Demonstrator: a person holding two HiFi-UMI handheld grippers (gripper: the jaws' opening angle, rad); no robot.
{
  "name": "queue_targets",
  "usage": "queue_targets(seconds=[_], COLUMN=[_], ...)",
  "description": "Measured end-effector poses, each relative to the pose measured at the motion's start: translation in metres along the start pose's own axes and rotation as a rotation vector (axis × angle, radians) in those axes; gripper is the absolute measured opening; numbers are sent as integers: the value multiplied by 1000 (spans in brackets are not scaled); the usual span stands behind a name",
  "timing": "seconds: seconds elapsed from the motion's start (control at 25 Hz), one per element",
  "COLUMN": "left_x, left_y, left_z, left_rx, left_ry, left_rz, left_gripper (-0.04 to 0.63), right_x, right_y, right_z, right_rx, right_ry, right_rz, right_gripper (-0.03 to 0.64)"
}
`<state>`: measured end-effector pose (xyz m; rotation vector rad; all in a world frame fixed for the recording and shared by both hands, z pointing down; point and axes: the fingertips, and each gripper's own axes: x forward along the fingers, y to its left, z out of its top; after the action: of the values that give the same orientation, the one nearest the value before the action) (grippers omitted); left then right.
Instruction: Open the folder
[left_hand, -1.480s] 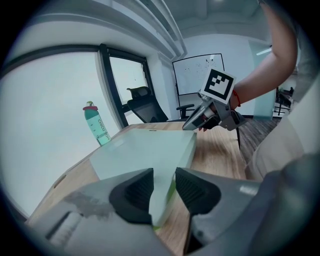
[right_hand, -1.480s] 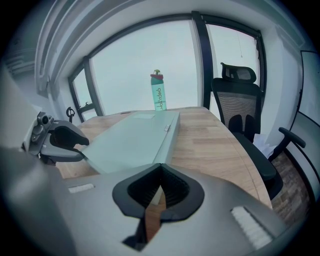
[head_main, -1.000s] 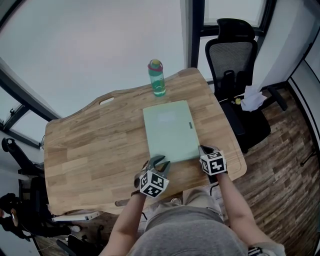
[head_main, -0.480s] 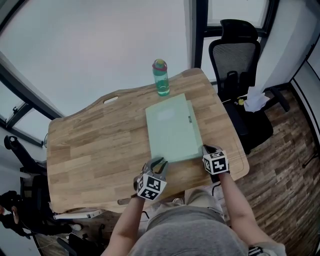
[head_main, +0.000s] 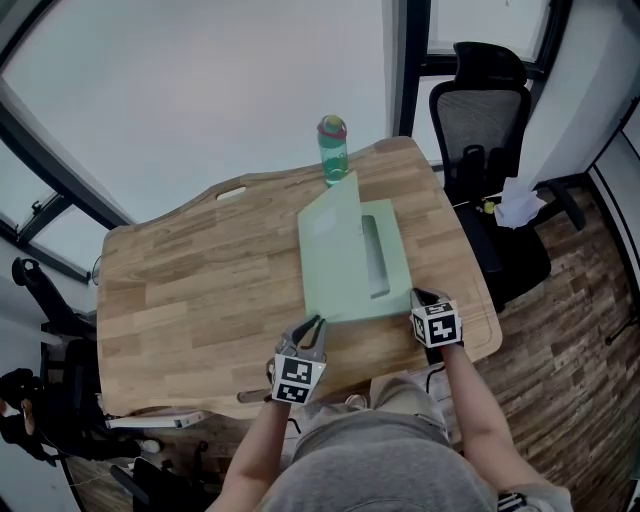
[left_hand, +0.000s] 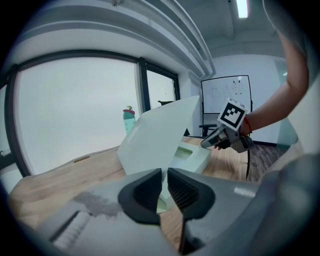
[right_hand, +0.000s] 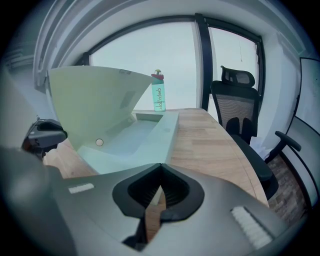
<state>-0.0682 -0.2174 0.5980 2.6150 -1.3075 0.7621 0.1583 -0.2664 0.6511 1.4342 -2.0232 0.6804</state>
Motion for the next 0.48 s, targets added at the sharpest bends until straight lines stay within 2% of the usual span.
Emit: queue_targets(seconds=[0.28,0.48], left_x=[-14,-23], left_y=[18,31], left_z=[-5,-11], left_rx=[-66,-165], left_ry=[-22,-33], left_rz=[78,135], left_gripper=[25,17], right_x=[0,1], right_y=[1,0], right_z=[1,1], right_rx=[-10,-17], right_ry=[0,2], right_rz=[-2,0], right_gripper=[0,0])
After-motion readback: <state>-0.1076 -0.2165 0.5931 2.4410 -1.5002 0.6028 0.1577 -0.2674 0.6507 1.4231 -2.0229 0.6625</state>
